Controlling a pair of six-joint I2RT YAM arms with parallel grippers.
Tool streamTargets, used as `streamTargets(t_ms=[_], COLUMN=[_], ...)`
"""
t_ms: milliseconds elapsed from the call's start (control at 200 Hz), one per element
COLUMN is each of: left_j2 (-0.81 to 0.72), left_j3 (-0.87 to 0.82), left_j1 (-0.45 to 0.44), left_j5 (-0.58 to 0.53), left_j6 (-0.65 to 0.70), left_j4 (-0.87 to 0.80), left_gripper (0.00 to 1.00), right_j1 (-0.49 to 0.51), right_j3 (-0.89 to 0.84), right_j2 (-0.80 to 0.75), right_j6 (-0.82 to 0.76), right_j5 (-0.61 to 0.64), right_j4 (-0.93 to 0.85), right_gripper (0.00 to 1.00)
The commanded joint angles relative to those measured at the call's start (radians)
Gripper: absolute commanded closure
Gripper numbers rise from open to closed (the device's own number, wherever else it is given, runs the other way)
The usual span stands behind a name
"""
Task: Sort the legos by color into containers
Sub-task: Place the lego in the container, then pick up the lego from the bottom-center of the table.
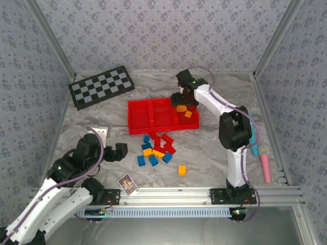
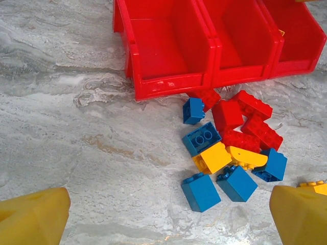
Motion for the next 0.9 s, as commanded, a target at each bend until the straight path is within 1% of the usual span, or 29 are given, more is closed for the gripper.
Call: streamTargets(t_ms=[0, 50, 215, 310, 375, 460, 570, 655, 735, 800, 895], left_j2=[0.008, 0.018, 0.041, 0.044, 0.038, 0.027, 0.032, 0.049, 0.07, 0.084, 0.095], left_j3=[0.001, 0.003, 0.0, 0.0, -0.001, -0.014, -0.023, -0.025, -0.025, -0.027, -0.026], left_j1=[-0.007, -0.007, -0.007, -0.009, -0.016, -0.025, -0.027, -0.027, -0.027, -0.027, -0.027], left_j5=[0.003, 0.005, 0.03, 0.035, 0.041, 0.041, 0.04, 0.023, 0.024, 0.045, 0.065], left_j6=[0.025, 0.03, 0.041, 0.04, 0.04, 0.04, 0.04, 0.041, 0.044, 0.049, 0.053], left_j4=[0.034, 0.034, 0.044, 0.039, 0.042, 0.059, 0.07, 0.071, 0.077, 0.085, 0.089], left_gripper=[0.0, 0.0, 0.0, 0.0, 0.0, 0.0, 0.0, 0.0, 0.0, 0.0, 0.0], right_j1=[0.026, 0.042, 0.088, 0.133, 0.181, 0.259, 0.388, 0.48, 0.554, 0.604, 0.659], right_j3=[-0.065, -0.127, -0.363, -0.502, -0.575, -0.676, -0.782, -0.882, -0.956, -0.967, -0.939], right_j2=[-0.164, -0.234, -0.462, -0.577, -0.645, -0.723, -0.813, -0.859, -0.858, -0.827, -0.764], right_j6=[0.044, 0.079, 0.197, 0.274, 0.324, 0.444, 0.602, 0.743, 0.842, 0.903, 0.937], right_j5=[0.06, 0.08, 0.05, 0.026, 0.028, 0.058, 0.08, 0.077, 0.063, 0.074, 0.097], right_j4=[-0.059, -0.059, -0.061, -0.081, -0.114, -0.168, -0.171, -0.108, -0.029, -0.022, -0.033], right_gripper=[0.04, 0.0, 0.0, 0.0, 0.0, 0.0, 0.0, 0.0, 0.0, 0.0, 0.0])
